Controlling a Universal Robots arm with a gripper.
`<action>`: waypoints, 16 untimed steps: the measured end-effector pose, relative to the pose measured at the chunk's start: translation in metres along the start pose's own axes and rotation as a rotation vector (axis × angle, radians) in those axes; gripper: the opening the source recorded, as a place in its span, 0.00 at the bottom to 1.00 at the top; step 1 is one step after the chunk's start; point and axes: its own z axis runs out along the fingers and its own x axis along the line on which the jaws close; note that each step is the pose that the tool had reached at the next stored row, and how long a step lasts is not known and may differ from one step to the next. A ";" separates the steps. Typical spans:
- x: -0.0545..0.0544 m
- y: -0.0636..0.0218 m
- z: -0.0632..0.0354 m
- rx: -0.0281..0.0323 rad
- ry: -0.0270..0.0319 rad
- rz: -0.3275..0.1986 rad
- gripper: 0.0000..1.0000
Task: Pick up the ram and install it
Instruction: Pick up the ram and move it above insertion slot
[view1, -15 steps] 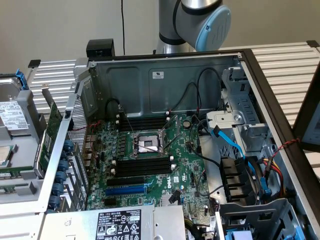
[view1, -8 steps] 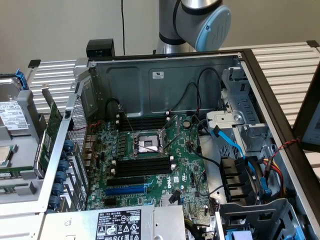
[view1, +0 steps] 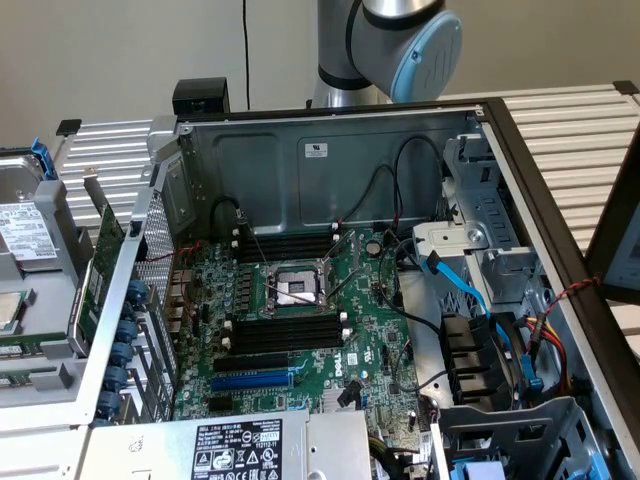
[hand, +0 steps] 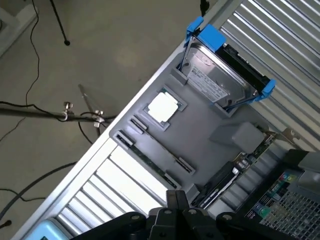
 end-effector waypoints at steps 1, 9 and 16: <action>0.000 0.0000 0.0000 0.0000 0.0009 -0.018 0.11; 0.000 0.0000 0.0000 0.0053 0.0097 -0.164 0.11; 0.000 0.0000 0.0000 0.0257 0.0243 -0.271 0.11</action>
